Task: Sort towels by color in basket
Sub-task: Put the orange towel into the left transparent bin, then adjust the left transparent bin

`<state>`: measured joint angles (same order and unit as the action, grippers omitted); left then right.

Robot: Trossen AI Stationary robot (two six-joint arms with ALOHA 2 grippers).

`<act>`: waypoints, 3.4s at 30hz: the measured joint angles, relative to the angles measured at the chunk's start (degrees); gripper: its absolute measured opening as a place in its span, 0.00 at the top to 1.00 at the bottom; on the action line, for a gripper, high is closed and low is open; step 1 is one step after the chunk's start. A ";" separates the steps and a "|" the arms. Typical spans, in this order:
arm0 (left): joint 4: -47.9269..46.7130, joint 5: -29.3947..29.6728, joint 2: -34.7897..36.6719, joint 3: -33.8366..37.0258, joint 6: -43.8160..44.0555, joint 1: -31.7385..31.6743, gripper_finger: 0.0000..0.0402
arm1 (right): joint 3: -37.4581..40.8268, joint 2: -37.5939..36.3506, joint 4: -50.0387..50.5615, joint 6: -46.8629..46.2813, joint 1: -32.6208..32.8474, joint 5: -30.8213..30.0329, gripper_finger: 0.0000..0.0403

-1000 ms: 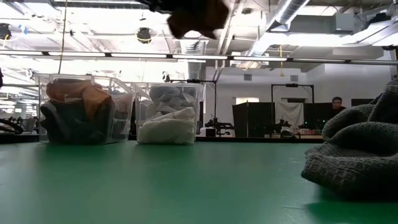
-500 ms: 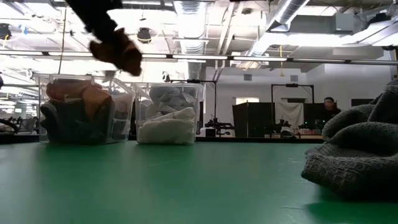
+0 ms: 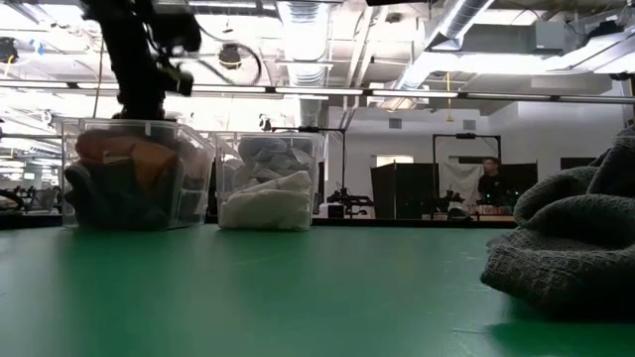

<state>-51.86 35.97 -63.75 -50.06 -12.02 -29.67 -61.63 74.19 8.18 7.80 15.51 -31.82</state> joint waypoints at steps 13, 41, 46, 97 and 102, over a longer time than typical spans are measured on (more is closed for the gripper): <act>5.14 -16.75 -20.28 -0.02 -14.00 -0.53 0.94 | 0.00 0.00 0.06 0.82 0.76 0.02 0.42; -3.92 -9.88 1.07 -4.83 -9.32 -0.35 0.39 | 0.00 0.00 1.28 -3.32 -0.01 -0.24 0.42; -3.64 -7.42 2.42 -7.39 -11.24 -1.27 0.40 | 0.00 0.07 1.28 -3.32 -0.97 -0.24 0.42; -13.66 -14.62 -20.60 -28.04 -19.22 -20.41 0.41 | 0.00 0.13 3.94 -3.58 -0.50 0.49 0.42; -13.65 -15.40 -24.22 -28.04 -23.52 -23.47 0.41 | 0.00 0.13 4.18 -3.27 -0.50 0.51 0.42</act>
<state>-65.51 20.57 -87.97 -78.11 -35.54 -53.14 -61.63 74.32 12.35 4.54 15.00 -31.31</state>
